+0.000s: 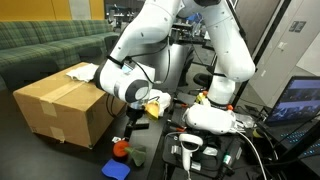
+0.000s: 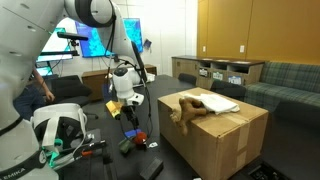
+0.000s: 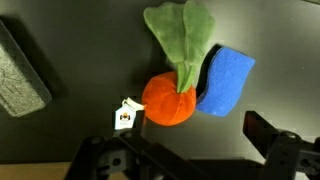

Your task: Swap the things on the box with the things on the table

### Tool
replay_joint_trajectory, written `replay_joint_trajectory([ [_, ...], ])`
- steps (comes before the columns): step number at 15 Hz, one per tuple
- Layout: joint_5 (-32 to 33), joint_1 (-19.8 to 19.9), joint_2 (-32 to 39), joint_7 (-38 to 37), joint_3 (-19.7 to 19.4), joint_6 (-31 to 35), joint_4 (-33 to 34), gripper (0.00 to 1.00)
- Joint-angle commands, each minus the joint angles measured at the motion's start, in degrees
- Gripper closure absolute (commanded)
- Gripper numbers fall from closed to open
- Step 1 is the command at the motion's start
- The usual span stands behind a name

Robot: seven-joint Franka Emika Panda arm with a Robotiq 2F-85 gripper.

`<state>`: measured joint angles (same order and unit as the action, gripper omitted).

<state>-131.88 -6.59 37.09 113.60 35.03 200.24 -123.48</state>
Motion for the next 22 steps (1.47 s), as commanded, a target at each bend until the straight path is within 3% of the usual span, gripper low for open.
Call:
replay_joint_trajectory([
  [1,-0.4,-5.8,0.4,-4.1,-1.5,-0.7,2.1,0.0],
  [7,0.1,-16.4,6.4,-11.7,-4.0,1.2,11.2,0.0],
  [13,0.1,-25.7,14.0,-20.0,-10.3,0.6,21.3,0.0],
  [22,0.1,-27.6,20.6,-22.9,-12.9,0.9,25.5,0.0],
])
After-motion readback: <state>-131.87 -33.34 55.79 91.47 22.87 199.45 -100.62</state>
